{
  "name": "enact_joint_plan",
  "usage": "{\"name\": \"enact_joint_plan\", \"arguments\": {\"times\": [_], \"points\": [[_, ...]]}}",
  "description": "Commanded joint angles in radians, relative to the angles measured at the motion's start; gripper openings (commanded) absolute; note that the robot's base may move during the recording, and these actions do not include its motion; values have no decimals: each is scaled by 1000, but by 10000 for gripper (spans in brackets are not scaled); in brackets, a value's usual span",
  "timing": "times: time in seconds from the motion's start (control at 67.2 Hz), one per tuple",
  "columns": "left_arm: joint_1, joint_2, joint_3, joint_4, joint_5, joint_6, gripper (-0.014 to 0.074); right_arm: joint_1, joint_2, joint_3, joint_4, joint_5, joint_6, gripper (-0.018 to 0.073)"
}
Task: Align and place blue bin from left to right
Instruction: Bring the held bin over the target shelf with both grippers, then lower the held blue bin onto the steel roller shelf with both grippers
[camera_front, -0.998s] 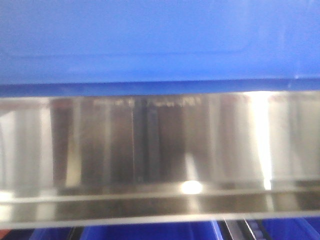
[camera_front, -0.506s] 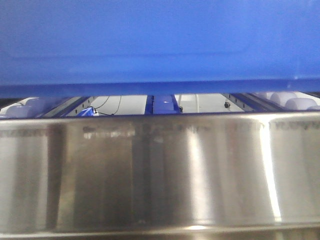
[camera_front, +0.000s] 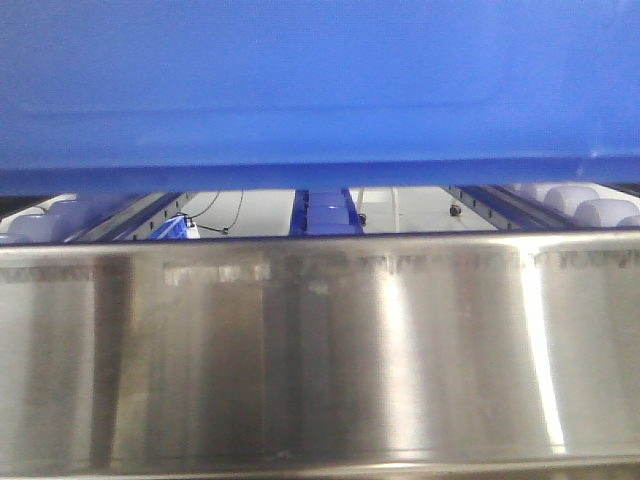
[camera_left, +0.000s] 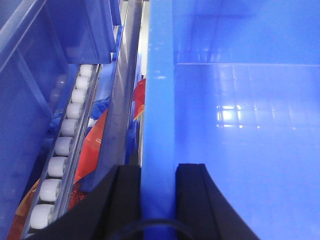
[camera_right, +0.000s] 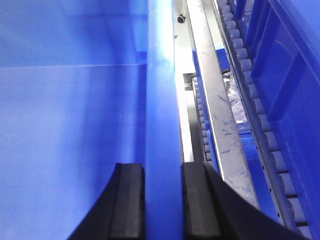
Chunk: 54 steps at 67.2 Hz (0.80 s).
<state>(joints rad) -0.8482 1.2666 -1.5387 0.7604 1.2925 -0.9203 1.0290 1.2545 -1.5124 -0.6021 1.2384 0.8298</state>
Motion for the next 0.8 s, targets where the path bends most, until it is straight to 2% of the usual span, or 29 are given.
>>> {"name": "enact_joint_plan", "arguments": {"times": [0.0, 0.447, 0.536, 0.61, 0.655, 0.789], "points": [[-11, -10, -8, 35, -71, -5, -111, 6, -14, -8, -28, -96, -3, -70], [-11, -10, -8, 35, -71, -5, -111, 6, -14, -8, -28, -96, -3, -70], [-11, -10, -8, 12, -71, -5, -111, 6, -14, -8, -25, -100, -3, -70], [6, -8, -8, -1, -71, -5, -111, 2, -8, -10, -10, -110, -3, -70], [27, -6, -8, -7, -116, -5, -111, -11, -1, -10, -1, -122, -3, -70], [97, 5, -8, -93, -202, -3, -111, -54, 18, -10, 6, -166, -3, -70]]}}
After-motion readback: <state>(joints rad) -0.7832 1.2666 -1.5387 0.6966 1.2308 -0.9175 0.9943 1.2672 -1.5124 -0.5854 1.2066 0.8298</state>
